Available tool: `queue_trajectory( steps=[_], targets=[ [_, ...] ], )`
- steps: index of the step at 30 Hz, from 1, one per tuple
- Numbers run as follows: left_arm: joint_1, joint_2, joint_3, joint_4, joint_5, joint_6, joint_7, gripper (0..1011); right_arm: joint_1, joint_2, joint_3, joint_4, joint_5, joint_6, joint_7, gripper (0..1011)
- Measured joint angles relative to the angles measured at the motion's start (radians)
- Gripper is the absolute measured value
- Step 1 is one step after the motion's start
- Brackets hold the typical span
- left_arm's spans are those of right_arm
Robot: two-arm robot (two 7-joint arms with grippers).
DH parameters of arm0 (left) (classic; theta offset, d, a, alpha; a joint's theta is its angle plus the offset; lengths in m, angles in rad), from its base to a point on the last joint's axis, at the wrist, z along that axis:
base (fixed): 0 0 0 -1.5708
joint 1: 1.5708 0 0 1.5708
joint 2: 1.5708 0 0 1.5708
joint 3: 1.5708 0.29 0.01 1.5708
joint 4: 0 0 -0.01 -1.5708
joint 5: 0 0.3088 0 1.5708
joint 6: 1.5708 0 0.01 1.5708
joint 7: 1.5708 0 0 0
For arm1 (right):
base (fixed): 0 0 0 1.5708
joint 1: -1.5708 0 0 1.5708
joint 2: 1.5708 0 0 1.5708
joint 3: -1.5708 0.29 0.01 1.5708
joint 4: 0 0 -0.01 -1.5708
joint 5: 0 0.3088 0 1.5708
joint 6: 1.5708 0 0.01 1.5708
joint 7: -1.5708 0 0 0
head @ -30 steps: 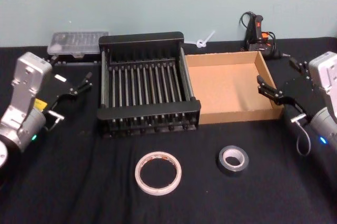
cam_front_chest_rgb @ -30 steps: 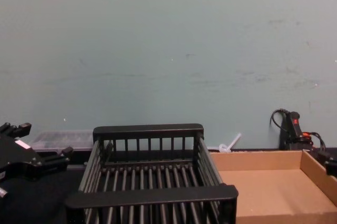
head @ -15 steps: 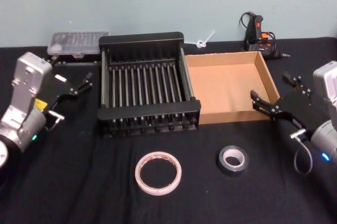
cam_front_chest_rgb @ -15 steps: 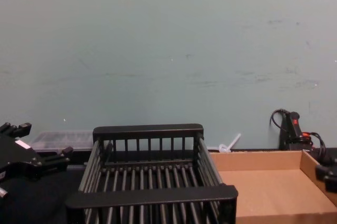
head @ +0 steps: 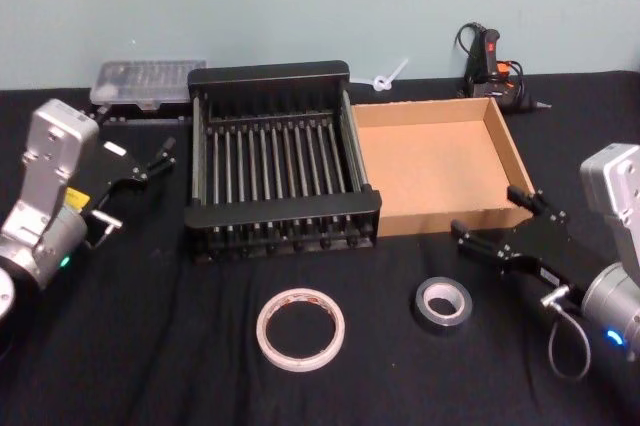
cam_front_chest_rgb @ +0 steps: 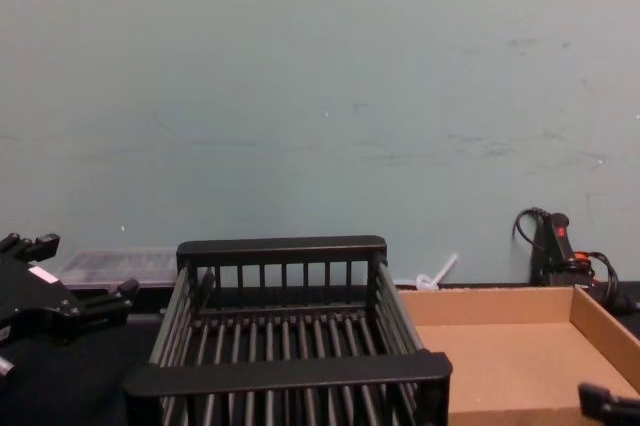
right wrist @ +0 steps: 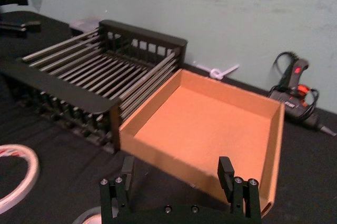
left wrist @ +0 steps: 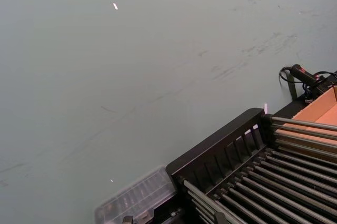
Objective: Pick up the white tape and place it into the black box , Pick up the silver tape and place it into the brown box.
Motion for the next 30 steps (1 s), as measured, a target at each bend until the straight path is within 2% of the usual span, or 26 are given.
queue_trajectory(
  steps=[12,18,30],
  targets=[
    [0.000,0.000,0.000,0.000,0.000,0.000,0.000,1001,-0.051,0.012,0.015,-0.059,0.014,0.118,0.036,1000],
    [0.000,0.000,0.000,0.000,0.000,0.000,0.000,1001,-0.055,0.012,0.018,-0.072,0.021,0.202,0.054,1000],
    [0.000,0.000,0.000,0.000,0.000,0.000,0.000,1001,-0.046,0.008,0.011,-0.077,-0.018,0.290,0.071,1000]
  ],
)
